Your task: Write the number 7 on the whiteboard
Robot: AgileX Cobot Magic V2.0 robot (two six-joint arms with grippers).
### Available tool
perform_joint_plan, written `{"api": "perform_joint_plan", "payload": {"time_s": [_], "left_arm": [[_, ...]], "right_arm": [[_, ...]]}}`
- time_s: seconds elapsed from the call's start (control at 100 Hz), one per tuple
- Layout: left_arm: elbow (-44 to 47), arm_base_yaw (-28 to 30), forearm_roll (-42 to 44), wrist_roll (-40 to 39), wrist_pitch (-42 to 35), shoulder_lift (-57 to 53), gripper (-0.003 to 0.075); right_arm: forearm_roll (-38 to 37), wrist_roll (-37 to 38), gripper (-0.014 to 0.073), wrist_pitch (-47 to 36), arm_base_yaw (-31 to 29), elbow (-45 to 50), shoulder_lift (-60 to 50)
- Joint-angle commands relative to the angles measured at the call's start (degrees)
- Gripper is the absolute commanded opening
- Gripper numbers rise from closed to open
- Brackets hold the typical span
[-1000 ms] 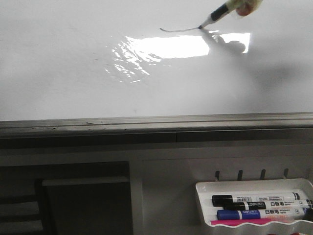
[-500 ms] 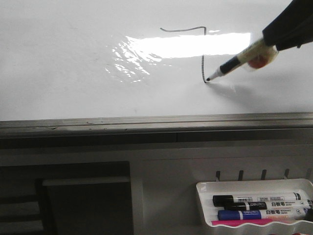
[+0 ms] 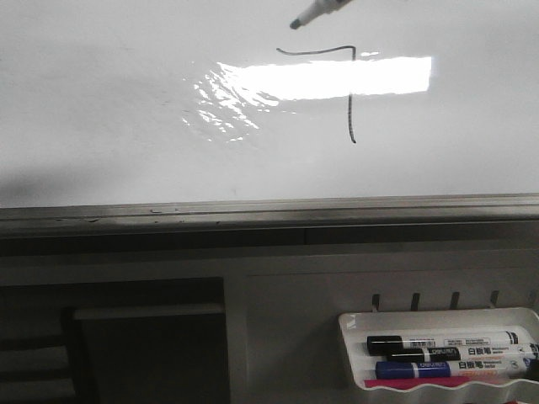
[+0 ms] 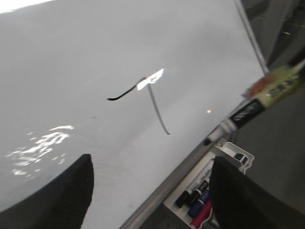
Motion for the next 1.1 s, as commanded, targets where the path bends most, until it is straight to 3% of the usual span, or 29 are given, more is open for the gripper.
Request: {"api": "perform_joint_plan", "payload": {"time_s": [0.0,0.24,0.74,1.09], "left_arm": [[-1.8,-5.7,-0.5,3.1,-6.0,1.3,0.0473],[-5.8,-13.3,3.8,3.9,-8.1,9.5,0.0473],[-11.5,-13.2,6.9,3.9,-3.9,18.4,0.0465],[-11.5,-13.2,8.8,3.9,-3.9,18.7,0.0144]], "right_arm": [[2.8,0.3,-0.0062,2.0,0.1,-2.3,1.1],[2.5,0.3,-0.0062,2.4,4.1,-2.4,4.1],[2.1,0.1,-0.0062,0.3,4.9,-2.5,5.1],[2.1,-0.3,-0.0062,0.1,4.9,-2.5,5.1]]}}
